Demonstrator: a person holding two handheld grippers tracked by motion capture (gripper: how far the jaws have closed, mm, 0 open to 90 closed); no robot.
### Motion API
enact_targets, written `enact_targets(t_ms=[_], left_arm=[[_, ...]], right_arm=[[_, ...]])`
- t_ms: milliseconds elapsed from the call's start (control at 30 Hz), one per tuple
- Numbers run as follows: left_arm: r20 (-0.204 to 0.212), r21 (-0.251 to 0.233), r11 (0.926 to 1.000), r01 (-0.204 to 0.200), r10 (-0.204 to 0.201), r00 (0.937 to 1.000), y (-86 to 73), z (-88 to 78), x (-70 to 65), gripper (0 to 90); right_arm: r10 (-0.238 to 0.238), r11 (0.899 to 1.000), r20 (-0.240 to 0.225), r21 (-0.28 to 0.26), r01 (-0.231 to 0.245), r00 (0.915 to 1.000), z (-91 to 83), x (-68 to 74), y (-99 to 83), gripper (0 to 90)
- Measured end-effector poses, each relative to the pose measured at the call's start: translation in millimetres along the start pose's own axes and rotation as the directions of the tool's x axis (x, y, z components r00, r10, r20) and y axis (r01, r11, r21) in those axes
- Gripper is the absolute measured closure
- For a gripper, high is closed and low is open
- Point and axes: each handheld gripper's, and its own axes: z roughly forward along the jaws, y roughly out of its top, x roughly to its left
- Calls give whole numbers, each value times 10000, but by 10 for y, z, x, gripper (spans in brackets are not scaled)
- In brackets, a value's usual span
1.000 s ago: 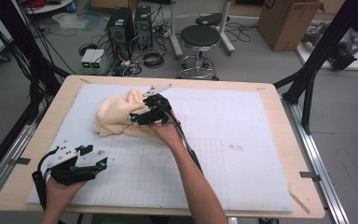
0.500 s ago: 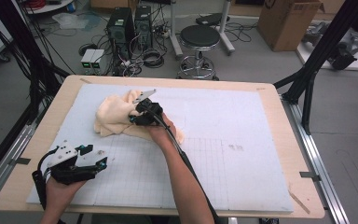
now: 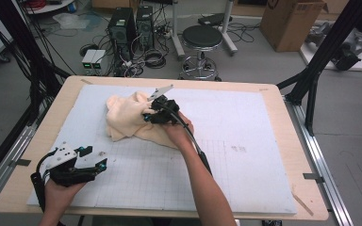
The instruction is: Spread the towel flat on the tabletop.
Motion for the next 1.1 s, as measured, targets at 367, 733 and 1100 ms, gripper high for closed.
enact_targets(t_ms=[367, 733, 1100], left_arm=[[11, 19, 9999, -130, 130, 9999, 3, 9, -38, 254], [15, 32, 9998, -182, 182, 9998, 5, 17, -67, 254], [79, 42, 9995, -317, 317, 9995, 12, 38, -106, 254]], right_arm=[[-214, 9996, -19, 157, 214, 9998, -619, 98, -196, 668], [-477, 9977, -69, 477, 479, 9988, -1222, 481, -679, 659], [303, 9995, -720, 6, -304, 9969, -1195, 911, -1070, 640]])
